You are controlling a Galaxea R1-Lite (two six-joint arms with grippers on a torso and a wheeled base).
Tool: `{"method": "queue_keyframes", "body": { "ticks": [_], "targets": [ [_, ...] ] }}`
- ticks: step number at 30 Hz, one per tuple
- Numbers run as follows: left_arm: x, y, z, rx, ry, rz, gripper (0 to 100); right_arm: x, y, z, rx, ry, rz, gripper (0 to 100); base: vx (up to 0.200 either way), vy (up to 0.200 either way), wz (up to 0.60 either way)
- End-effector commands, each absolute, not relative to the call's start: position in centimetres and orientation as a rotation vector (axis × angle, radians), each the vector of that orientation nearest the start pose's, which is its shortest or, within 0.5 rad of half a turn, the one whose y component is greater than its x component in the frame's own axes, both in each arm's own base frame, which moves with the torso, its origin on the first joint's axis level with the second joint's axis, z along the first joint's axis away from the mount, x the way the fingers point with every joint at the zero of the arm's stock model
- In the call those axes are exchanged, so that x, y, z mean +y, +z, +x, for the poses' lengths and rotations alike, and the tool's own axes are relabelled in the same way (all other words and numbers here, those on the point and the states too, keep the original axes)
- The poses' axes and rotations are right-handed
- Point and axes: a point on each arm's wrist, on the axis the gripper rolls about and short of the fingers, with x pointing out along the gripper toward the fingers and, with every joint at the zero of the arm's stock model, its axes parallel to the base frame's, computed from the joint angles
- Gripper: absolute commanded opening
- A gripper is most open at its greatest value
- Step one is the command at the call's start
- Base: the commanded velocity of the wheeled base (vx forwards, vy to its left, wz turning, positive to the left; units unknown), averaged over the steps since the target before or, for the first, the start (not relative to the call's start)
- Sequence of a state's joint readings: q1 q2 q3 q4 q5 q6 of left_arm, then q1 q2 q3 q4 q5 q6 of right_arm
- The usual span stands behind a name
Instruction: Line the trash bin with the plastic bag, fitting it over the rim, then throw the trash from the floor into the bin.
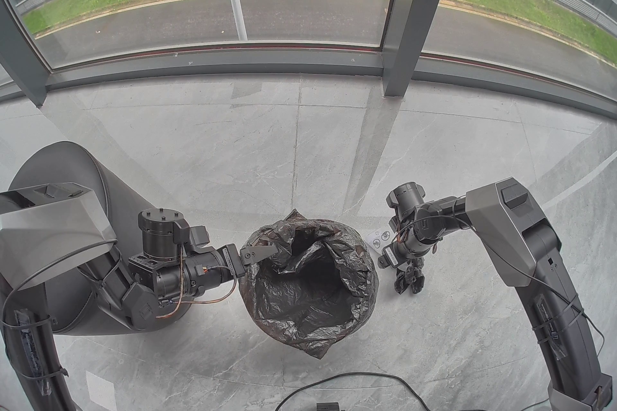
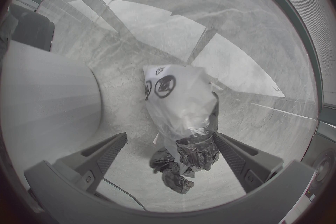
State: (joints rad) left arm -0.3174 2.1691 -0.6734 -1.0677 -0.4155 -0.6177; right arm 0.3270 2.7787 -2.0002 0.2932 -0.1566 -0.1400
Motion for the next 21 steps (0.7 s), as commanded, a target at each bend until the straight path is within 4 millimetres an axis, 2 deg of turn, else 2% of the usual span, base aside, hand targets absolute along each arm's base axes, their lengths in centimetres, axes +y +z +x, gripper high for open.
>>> {"method": "queue_keyframes", "body": {
  "ticks": [1,3,6,7,19,21],
  "targets": [
    [-11.78,3.47,32.92,0.654,-0.561,-0.602,100,15.40,-7.59,47.98,1.078,0.222,-0.388,100,0.000,0.000,0.00],
    [-11.78,3.47,32.92,0.654,-0.561,-0.602,100,14.94,-8.26,48.06,1.089,0.213,-0.382,100,0.000,0.000,0.00],
    [-11.78,3.47,32.92,0.654,-0.561,-0.602,100,14.79,-8.18,48.11,1.088,0.206,-0.377,100,0.000,0.000,0.00],
    [-11.77,3.44,32.89,0.655,-0.560,-0.602,100,14.73,-8.10,48.16,1.086,0.204,-0.374,0,0.000,0.000,0.00],
    [-11.76,3.48,32.86,0.654,-0.561,-0.602,100,14.81,-7.80,48.17,1.081,0.203,-0.374,0,0.000,0.000,0.00],
    [-11.75,3.53,32.85,0.652,-0.562,-0.602,100,14.82,-7.28,48.21,1.075,0.203,-0.372,0,0.000,0.000,0.00]
  ]
}}
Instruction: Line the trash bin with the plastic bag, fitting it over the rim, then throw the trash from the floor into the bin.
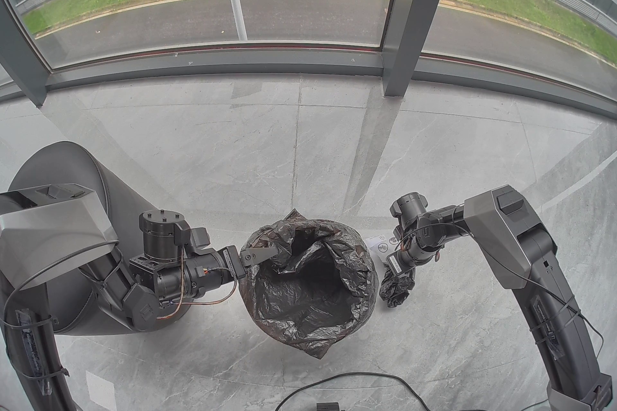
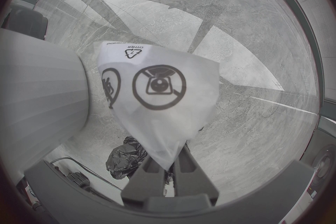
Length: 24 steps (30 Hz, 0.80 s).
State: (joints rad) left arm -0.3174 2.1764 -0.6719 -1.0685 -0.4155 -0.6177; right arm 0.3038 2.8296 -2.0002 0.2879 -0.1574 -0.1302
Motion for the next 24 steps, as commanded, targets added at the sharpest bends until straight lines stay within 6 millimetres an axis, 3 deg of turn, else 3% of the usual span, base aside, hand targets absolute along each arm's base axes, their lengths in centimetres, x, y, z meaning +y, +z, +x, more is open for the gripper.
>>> {"method": "queue_keyframes", "body": {
  "ticks": [1,3,5,6,7,9,14,17,20,22,24],
  "targets": [
    [-11.8,3.5,32.9,0.652,-0.562,-0.602,100,14.8,-7.1,48.2,1.073,0.201,-0.373,0,0.000,0.000,0.00],
    [-11.7,3.7,32.8,0.649,-0.563,-0.602,100,14.8,-5.0,48.3,1.049,0.191,-0.374,0,0.000,0.000,0.00],
    [-11.7,3.7,32.8,0.650,-0.561,-0.609,100,14.8,-0.9,47.9,1.034,0.187,-0.377,0,0.000,0.000,0.00],
    [-11.7,3.7,32.8,0.650,-0.561,-0.609,100,14.8,-0.9,47.9,1.034,0.187,-0.377,0,0.000,0.000,0.00],
    [-11.7,3.9,32.8,0.648,-0.560,-0.619,100,14.8,3.3,47.1,1.012,0.196,-0.379,0,0.000,0.000,0.00],
    [-11.7,4.1,32.8,0.643,-0.560,-0.623,100,15.7,8.2,45.5,0.972,0.224,-0.397,0,0.000,0.000,0.00],
    [-11.8,4.5,32.6,0.635,-0.566,-0.622,100,18.6,16.6,40.5,0.881,0.267,-0.481,0,0.000,0.000,0.00],
    [-11.7,4.5,32.5,0.636,-0.565,-0.622,100,20.7,20.3,36.7,0.842,0.320,-0.510,0,0.000,0.000,0.00],
    [-11.7,4.4,32.5,0.639,-0.566,-0.621,100,23.6,23.9,31.3,0.801,0.428,-0.567,0,0.000,0.000,0.00],
    [-11.7,4.4,32.5,0.639,-0.566,-0.621,100,25.2,25.1,28.2,0.786,0.497,-0.607,0,0.000,0.000,0.00],
    [-11.7,4.4,32.5,0.639,-0.566,-0.621,100,26.4,25.3,26.4,0.774,0.513,-0.653,0,0.000,0.000,0.00]
  ]
}}
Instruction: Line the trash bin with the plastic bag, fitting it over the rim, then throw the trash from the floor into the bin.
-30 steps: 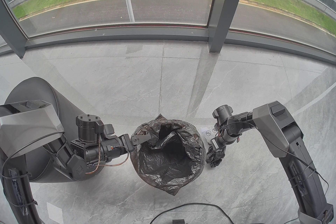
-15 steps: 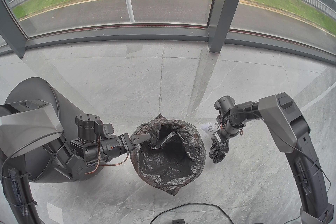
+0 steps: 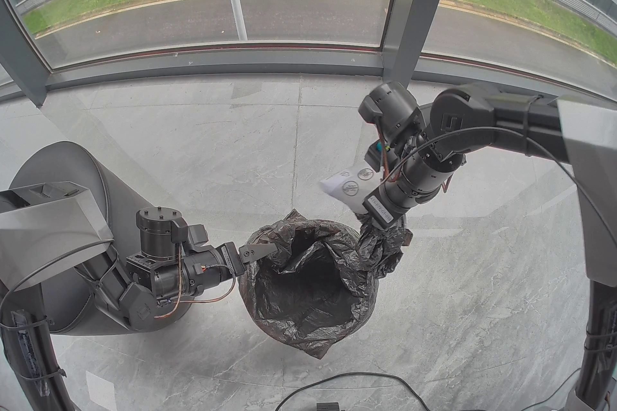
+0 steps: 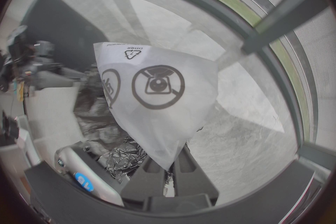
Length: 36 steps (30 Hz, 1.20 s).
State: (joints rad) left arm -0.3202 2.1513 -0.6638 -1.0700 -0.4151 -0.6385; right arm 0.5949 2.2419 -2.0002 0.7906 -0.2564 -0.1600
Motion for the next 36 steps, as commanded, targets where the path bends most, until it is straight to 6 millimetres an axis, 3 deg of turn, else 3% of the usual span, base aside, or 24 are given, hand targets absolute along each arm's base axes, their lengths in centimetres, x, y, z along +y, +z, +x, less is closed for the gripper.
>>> {"method": "queue_keyframes", "body": {
  "ticks": [1,4,9,13,19,26,33,36],
  "targets": [
    [-11.7,4.4,32.5,0.639,-0.566,-0.621,100,26.4,25.3,26.4,0.774,0.513,-0.653,0,0.000,0.000,0.00],
    [-11.8,4.4,32.4,0.639,-0.568,-0.619,100,27.5,24.7,25.8,0.768,0.475,-0.694,0,0.000,0.000,0.00],
    [-11.8,4.5,32.4,0.640,-0.569,-0.619,100,28.2,22.8,26.7,0.837,0.428,-0.637,0,0.000,0.000,0.00],
    [-11.9,4.4,32.4,0.642,-0.570,-0.618,100,28.0,19.3,28.9,0.964,0.350,-0.588,0,0.000,0.000,0.00],
    [-11.8,4.6,32.5,0.634,-0.567,-0.623,100,28.7,15.8,30.1,1.103,0.377,-0.513,0,0.000,0.000,0.00],
    [-11.6,5.3,32.3,0.615,-0.572,-0.625,100,29.6,13.8,30.9,1.135,0.404,-0.470,0,0.000,0.000,0.00],
    [-11.5,5.4,32.4,0.610,-0.569,-0.624,100,31.4,9.5,32.7,1.120,0.375,-0.393,0,0.000,0.000,0.00],
    [-11.5,5.4,32.5,0.610,-0.567,-0.624,100,31.7,8.7,33.0,1.120,0.374,-0.390,0,0.000,0.000,0.00]
  ]
}}
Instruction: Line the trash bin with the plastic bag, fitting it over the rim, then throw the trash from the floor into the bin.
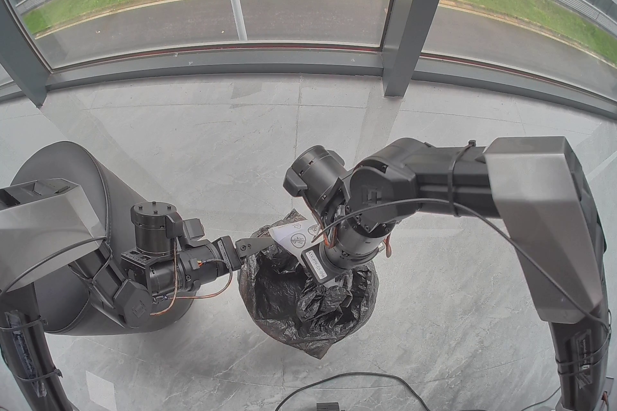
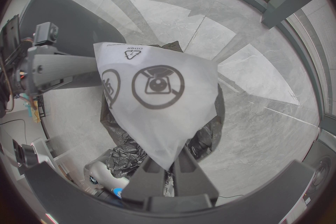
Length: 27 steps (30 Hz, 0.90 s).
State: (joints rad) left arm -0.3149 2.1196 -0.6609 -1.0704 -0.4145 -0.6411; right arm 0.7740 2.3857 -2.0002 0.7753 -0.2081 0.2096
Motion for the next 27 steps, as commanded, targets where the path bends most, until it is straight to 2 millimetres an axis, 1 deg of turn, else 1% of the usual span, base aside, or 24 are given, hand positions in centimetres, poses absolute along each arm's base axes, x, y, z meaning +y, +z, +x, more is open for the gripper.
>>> {"method": "queue_keyframes", "body": {
  "ticks": [1,2,5,14,19,23,27],
  "targets": [
    [-11.5,5.4,32.5,0.610,-0.567,-0.624,100,31.7,8.6,33.0,1.122,0.372,-0.390,0,0.000,0.000,0.00],
    [-11.5,5.4,32.5,0.610,-0.567,-0.624,100,31.7,8.4,33.1,1.125,0.373,-0.390,100,0.000,0.000,0.00],
    [-11.4,5.3,32.4,0.611,-0.567,-0.623,100,31.7,8.1,33.1,1.132,0.367,-0.391,100,0.000,0.000,0.00],
    [-11.5,5.3,32.4,0.612,-0.568,-0.621,100,31.9,8.8,33.5,1.076,0.374,-0.359,100,0.000,0.000,0.00],
    [-11.5,5.2,32.4,0.615,-0.567,-0.621,100,32.0,8.6,33.4,1.079,0.375,-0.362,100,0.000,0.000,0.00],
    [-11.6,5.0,32.4,0.620,-0.567,-0.621,100,32.4,7.7,33.6,1.082,0.377,-0.344,100,0.000,0.000,0.00],
    [-11.6,5.0,32.4,0.621,-0.568,-0.620,100,33.3,5.4,34.0,1.102,0.388,-0.283,100,0.000,0.000,0.00]
  ]
}}
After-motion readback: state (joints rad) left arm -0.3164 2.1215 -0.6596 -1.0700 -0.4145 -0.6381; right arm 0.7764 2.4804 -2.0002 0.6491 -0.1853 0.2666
